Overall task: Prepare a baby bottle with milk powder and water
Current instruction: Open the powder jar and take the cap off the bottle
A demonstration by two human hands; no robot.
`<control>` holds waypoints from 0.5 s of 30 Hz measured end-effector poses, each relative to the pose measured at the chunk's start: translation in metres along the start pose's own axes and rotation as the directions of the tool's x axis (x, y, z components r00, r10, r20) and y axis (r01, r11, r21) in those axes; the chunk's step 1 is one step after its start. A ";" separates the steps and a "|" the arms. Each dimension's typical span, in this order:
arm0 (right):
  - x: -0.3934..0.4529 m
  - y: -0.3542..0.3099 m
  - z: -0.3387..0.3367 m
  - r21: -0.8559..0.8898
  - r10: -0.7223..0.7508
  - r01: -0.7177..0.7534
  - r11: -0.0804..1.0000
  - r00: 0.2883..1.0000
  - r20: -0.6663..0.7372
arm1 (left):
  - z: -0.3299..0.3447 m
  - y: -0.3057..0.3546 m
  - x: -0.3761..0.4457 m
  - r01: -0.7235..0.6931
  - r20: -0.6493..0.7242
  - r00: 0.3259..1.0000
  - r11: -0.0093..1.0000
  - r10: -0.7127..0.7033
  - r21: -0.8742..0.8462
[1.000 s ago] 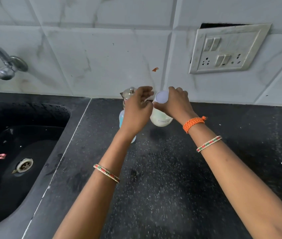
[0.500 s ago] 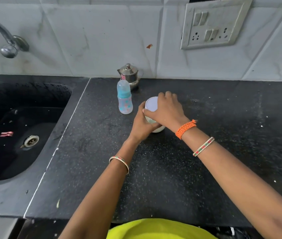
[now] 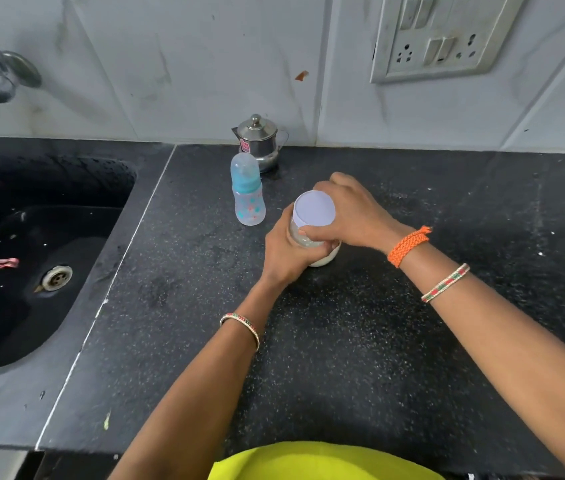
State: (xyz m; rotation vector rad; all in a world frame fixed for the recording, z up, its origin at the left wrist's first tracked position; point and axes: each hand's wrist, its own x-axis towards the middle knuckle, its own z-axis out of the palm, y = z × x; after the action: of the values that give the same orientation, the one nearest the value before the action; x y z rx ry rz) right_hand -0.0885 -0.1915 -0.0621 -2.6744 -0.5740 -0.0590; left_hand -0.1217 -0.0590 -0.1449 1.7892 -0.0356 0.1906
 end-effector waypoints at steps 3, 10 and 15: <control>0.004 0.003 -0.007 0.032 -0.082 0.078 0.996 0.984 0.155 | -0.005 -0.003 0.005 0.008 0.081 0.997 1.000 -0.010 0.023; 0.028 -0.021 -0.047 -0.280 0.062 0.128 0.951 0.811 0.582 | -0.007 -0.008 0.007 -0.009 0.137 0.991 0.998 0.001 0.055; 0.021 -0.061 -0.048 -0.560 0.334 -0.050 0.827 0.845 0.418 | -0.007 -0.008 0.007 -0.021 0.168 0.986 0.997 0.009 0.070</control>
State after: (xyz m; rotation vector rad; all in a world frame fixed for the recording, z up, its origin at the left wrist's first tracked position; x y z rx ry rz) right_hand -0.0915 -0.1517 0.0071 -3.3034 -0.4648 0.6596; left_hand -0.1144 -0.0498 -0.1504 1.8729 -0.1646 0.0515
